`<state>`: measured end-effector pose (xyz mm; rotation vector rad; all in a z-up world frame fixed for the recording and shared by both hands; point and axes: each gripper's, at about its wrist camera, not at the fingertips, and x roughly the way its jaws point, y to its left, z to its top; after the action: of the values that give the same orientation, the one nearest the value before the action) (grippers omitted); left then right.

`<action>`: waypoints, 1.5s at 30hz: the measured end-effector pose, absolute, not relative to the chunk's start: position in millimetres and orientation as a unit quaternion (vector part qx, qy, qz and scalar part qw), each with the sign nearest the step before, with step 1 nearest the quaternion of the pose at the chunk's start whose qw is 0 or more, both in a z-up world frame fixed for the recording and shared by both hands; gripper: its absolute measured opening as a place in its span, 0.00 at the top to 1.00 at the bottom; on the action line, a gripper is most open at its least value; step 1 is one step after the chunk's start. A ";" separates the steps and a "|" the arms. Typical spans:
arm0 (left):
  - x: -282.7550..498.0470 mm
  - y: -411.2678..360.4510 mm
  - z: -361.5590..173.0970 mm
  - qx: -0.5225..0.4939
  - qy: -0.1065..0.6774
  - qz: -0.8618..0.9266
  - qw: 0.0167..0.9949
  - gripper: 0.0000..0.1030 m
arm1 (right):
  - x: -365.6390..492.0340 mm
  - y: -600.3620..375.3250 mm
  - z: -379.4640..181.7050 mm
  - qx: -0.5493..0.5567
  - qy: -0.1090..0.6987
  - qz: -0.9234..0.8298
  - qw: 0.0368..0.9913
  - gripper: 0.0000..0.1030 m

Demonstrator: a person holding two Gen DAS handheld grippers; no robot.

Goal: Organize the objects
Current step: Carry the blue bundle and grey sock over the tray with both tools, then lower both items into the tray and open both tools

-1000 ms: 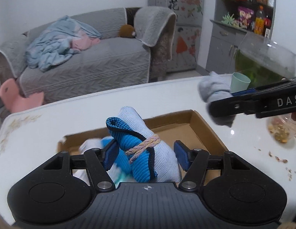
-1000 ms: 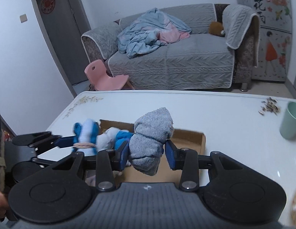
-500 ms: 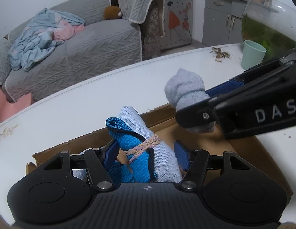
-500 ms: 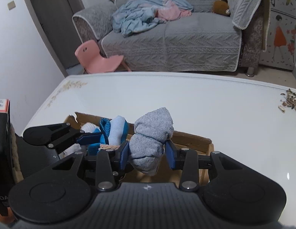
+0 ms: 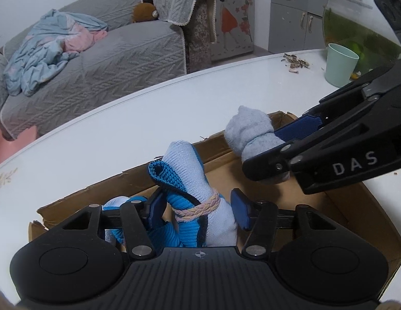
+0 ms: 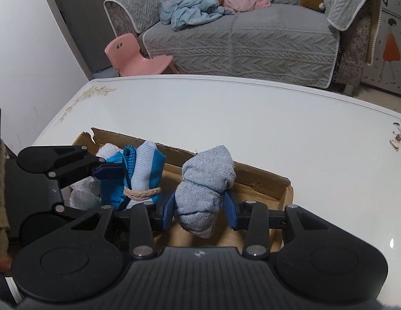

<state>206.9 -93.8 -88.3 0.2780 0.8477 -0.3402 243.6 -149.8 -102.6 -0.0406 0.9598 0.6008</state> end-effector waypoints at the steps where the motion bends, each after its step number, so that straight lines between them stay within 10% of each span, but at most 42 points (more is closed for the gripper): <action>1: 206.7 -93.7 -88.2 0.134 0.407 -0.164 0.888 0.42 | 243.1 -149.7 -102.5 -0.021 0.455 0.285 0.843 0.64; 20: 218.5 -96.1 -97.4 0.151 0.441 -0.183 0.865 0.44 | 253.6 -140.3 -121.1 -0.077 0.474 0.315 0.819 0.62; 45: 184.4 -101.3 -57.2 0.141 0.424 -0.163 0.880 0.14 | 233.4 -152.1 -87.0 -0.073 0.450 0.316 0.832 0.52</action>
<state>184.4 -101.3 -57.2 0.2943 0.8839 -0.3403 233.4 -152.1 -87.0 -0.1550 0.9531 0.6700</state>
